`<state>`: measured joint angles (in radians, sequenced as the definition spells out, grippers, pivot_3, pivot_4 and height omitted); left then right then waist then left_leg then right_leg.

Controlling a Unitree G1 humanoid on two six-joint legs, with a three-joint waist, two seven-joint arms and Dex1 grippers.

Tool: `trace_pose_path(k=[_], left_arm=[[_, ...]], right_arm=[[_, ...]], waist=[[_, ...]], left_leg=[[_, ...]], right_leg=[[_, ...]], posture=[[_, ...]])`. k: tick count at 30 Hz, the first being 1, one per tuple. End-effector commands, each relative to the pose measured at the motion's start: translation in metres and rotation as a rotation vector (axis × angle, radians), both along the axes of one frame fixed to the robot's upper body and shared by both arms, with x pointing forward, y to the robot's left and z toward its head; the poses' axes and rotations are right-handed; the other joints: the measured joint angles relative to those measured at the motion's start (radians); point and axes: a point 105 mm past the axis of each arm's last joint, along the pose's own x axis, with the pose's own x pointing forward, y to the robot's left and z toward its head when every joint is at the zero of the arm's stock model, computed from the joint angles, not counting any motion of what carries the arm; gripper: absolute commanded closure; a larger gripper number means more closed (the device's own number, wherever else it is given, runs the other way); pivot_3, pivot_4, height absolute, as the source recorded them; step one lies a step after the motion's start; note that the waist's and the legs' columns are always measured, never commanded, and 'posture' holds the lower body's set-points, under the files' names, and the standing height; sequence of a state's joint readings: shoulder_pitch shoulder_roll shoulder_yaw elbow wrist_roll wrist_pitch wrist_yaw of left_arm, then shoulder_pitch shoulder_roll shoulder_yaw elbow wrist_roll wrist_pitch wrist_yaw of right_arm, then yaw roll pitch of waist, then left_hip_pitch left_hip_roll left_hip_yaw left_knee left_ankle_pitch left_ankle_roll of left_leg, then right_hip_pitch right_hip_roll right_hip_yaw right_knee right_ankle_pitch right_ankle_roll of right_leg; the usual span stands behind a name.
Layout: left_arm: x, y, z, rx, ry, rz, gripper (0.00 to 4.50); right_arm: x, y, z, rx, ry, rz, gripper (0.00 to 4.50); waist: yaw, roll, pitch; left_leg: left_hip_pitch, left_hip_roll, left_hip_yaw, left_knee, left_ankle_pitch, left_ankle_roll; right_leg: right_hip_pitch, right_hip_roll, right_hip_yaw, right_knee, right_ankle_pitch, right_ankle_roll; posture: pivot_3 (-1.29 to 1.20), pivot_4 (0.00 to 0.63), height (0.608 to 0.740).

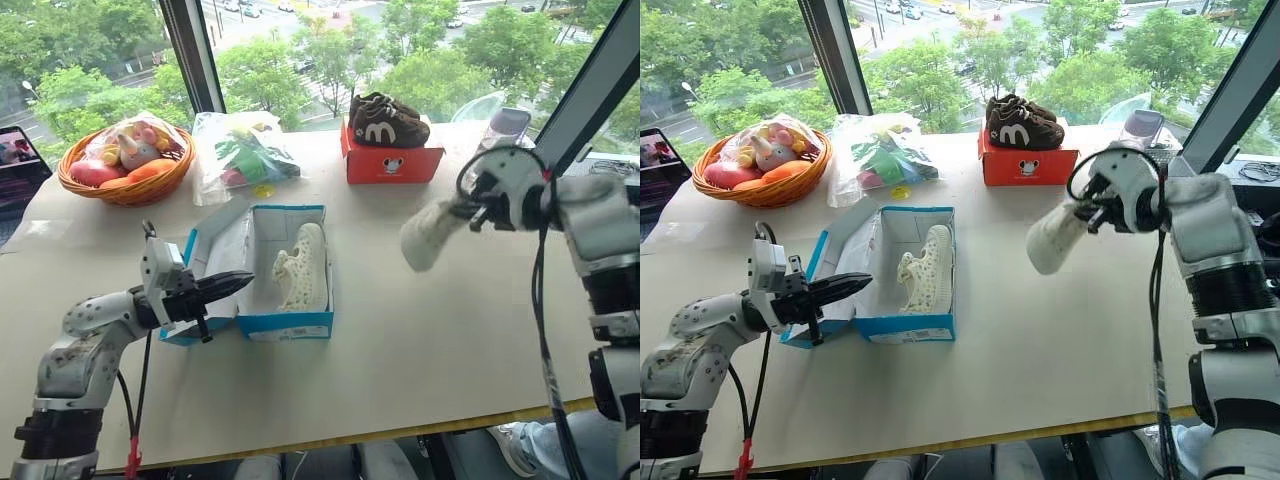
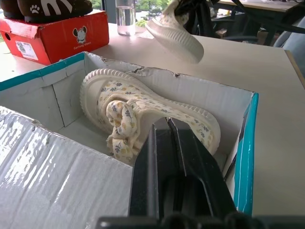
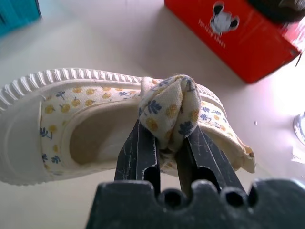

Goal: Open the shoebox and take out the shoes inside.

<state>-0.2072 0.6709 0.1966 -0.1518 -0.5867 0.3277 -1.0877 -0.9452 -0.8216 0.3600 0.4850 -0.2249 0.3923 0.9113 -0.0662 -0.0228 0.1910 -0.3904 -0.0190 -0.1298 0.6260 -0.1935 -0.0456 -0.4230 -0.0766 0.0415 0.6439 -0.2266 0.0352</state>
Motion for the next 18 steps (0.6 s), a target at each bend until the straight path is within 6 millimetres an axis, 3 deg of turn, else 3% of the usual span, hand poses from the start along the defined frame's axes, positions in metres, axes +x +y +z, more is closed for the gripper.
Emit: trace_pose_path(k=[1, 4, 9, 12, 14, 17, 18], left_arm=[[-0.002, -0.001, 0.007, 0.001, -0.044, -0.006, 4.50], [-0.002, -0.002, 0.007, 0.000, -0.044, -0.007, 4.50], [-0.003, -0.001, 0.009, -0.001, -0.049, -0.012, 4.50], [-0.005, -0.001, 0.013, 0.000, -0.058, -0.021, 4.50], [-0.005, 0.002, 0.018, 0.007, -0.075, -0.014, 4.50], [-0.005, 0.007, 0.024, 0.011, -0.090, 0.001, 4.50], [-0.005, 0.010, 0.026, 0.010, -0.099, 0.010, 4.50]], right_arm=[[0.003, 0.003, 0.025, 0.079, -0.069, 0.000, 2.93], [0.000, 0.004, 0.029, 0.081, -0.067, 0.011, 1.77], [0.000, 0.000, 0.054, 0.142, -0.141, -0.001, 0.13], [-0.009, 0.004, 0.075, 0.204, -0.157, 0.041, 0.13], [-0.018, 0.018, 0.096, 0.257, -0.186, 0.123, 0.13], [-0.041, 0.054, 0.109, 0.328, -0.146, 0.318, 0.13], [-0.054, 0.076, 0.109, 0.328, -0.109, 0.428, 0.13]], waist=[[0.000, 0.000, 0.000], [0.001, 0.000, 0.000], [0.001, 0.000, 0.000], [0.000, 0.000, 0.000], [-0.001, 0.000, 0.000], [-0.005, 0.000, 0.000], [-0.005, 0.000, 0.000]], left_leg=[[0.000, 0.000, 0.000, 0.000, 0.000, 0.000], [0.000, 0.000, 0.000, 0.000, 0.000, 0.000], [0.000, 0.000, 0.000, 0.000, 0.000, 0.000], [0.000, 0.000, 0.000, 0.000, 0.000, 0.000], [-0.001, 0.000, 0.000, 0.000, 0.000, 0.000], [0.000, 0.000, 0.000, 0.000, 0.000, 0.000], [0.000, 0.000, 0.000, 0.000, 0.000, 0.000]], right_leg=[[0.000, 0.000, 0.000, 0.000, 0.000, 0.000], [0.000, 0.000, 0.000, 0.000, 0.000, 0.000], [0.000, 0.000, 0.000, 0.000, 0.000, 0.000], [0.000, 0.000, 0.000, 0.000, 0.000, 0.000], [-0.001, 0.000, 0.000, 0.000, 0.000, 0.000], [-0.001, 0.000, 0.000, 0.000, 0.000, 0.000], [0.000, 0.000, 0.000, 0.000, 0.000, 0.000]], posture=[[0.00, 0.150, 0.740], [0.00, 0.150, 0.740], [0.00, 0.150, 0.740], [0.00, 0.150, 0.740], [0.00, 0.150, 0.740], [0.00, 0.150, 0.740], [0.00, 0.150, 0.740]])
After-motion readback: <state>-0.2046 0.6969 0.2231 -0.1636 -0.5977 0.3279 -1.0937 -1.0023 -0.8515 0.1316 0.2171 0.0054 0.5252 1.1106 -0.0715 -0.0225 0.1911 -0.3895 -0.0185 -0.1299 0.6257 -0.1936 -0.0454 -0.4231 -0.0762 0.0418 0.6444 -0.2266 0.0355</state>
